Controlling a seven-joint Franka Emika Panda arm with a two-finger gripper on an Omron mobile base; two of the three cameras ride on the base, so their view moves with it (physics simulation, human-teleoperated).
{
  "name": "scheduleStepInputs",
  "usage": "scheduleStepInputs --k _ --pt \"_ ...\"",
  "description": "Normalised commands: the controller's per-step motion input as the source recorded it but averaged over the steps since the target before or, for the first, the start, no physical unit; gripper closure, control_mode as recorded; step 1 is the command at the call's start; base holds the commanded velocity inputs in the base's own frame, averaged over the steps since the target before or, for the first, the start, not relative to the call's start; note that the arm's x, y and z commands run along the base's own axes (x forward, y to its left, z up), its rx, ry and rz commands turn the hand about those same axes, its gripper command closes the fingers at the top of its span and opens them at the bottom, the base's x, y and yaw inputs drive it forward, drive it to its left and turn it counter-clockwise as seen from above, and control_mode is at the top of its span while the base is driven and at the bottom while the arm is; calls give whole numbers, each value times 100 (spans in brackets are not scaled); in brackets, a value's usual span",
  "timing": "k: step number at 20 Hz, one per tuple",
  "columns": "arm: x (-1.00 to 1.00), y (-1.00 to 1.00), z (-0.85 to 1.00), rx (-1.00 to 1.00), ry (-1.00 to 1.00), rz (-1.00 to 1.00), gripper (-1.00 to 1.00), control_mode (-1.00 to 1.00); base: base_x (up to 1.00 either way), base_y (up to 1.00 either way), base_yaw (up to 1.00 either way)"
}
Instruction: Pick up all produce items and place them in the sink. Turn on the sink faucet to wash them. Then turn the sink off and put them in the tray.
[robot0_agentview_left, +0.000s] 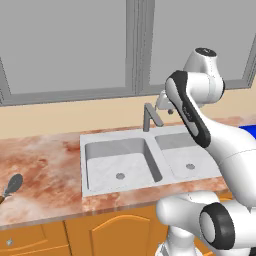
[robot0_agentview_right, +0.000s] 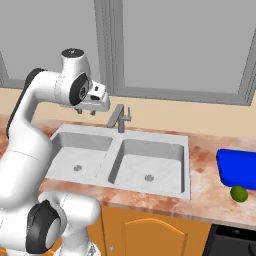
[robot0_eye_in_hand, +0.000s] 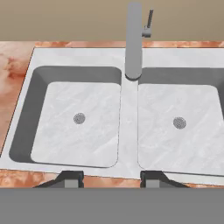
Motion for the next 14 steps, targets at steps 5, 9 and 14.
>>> scheduleStepInputs --k 5,9,14 --pt "0 0 0 0 -1 0 -100 100 -3 -24 -1" --pt "0 0 0 0 0 0 -100 100 -2 -68 -4" --pt "0 0 0 0 0 0 -100 100 0 -69 -2"
